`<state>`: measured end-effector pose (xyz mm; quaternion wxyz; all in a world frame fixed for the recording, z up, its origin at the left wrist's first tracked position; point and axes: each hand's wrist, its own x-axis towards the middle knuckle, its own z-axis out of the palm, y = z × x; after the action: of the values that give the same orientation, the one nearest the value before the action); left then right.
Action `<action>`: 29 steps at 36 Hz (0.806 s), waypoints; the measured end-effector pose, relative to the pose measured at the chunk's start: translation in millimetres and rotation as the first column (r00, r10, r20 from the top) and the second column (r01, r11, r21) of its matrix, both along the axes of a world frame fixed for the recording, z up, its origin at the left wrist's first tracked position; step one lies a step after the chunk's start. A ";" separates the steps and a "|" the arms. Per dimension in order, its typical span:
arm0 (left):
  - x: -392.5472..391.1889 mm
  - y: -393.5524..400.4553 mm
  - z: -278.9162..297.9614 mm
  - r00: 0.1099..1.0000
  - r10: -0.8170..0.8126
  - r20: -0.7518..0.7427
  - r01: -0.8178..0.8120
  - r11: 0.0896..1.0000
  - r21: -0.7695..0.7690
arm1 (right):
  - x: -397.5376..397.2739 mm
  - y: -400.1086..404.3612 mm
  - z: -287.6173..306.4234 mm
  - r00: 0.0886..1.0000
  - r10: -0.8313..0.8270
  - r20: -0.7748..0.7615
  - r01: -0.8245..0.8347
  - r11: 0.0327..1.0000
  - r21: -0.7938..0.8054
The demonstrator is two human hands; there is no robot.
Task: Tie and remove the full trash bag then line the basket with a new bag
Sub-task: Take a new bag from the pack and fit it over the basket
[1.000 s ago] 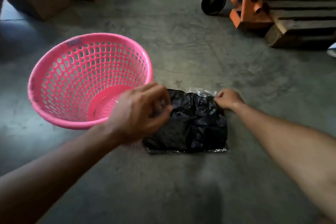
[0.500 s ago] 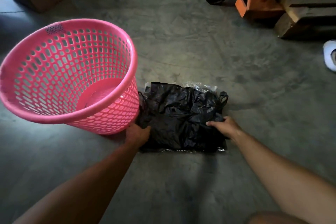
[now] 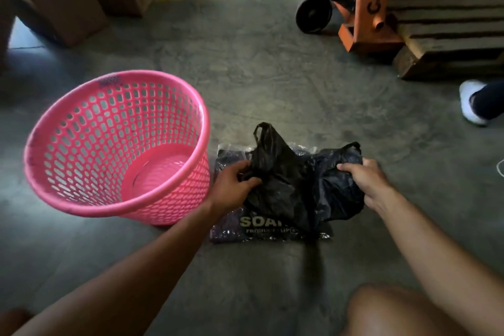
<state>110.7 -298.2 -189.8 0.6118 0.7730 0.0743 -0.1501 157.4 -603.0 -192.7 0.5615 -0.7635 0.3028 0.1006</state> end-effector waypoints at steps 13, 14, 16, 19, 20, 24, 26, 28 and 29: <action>-3.9 84.6 188.2 0.944 -0.068 0.323 0.081 0.996 -0.030 | 11.2 77.4 180.0 0.844 0.188 0.503 -0.231 0.973 0.024; -3.5 95.8 196.3 0.926 -0.063 0.373 0.043 0.997 0.061 | 12.7 92.5 189.0 0.827 0.218 0.518 -0.272 0.962 0.031; -2.3 120.4 208.5 0.861 -0.071 0.503 -0.074 0.962 0.262 | 15.8 125.3 204.8 0.798 0.277 0.536 -0.338 0.941 0.017; -10.8 159.2 225.6 0.782 -0.125 0.611 -0.230 0.853 0.469 | 17.3 177.4 220.6 0.741 0.389 0.548 -0.413 0.907 -0.085; -14.8 173.6 230.1 0.773 -0.127 0.622 -0.270 0.820 0.504 | 18.5 195.2 223.0 0.718 0.415 0.559 -0.437 0.894 -0.103; -26.4 224.2 234.3 0.784 -0.017 0.621 -0.421 0.720 0.551 | 23.2 257.0 222.9 0.691 0.441 0.573 -0.473 0.875 -0.102; -26.8 249.9 227.9 0.812 0.076 0.578 -0.484 0.641 0.596 | 29.9 286.8 214.0 0.700 0.455 0.551 -0.487 0.868 -0.097; -22.8 270.1 218.1 0.860 0.154 0.487 -0.477 0.582 0.658 | 38.2 311.0 196.2 0.726 0.509 0.463 -0.516 0.848 -0.123; -21.4 280.3 210.4 0.894 0.176 0.413 -0.435 0.565 0.701 | 41.4 325.4 186.0 0.730 0.567 0.382 -0.550 0.819 -0.163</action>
<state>89.3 -17.9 20.6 0.2368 0.9479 0.1733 0.1244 198.8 -277.6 -6.7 0.5411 -0.8331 -0.0646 0.0948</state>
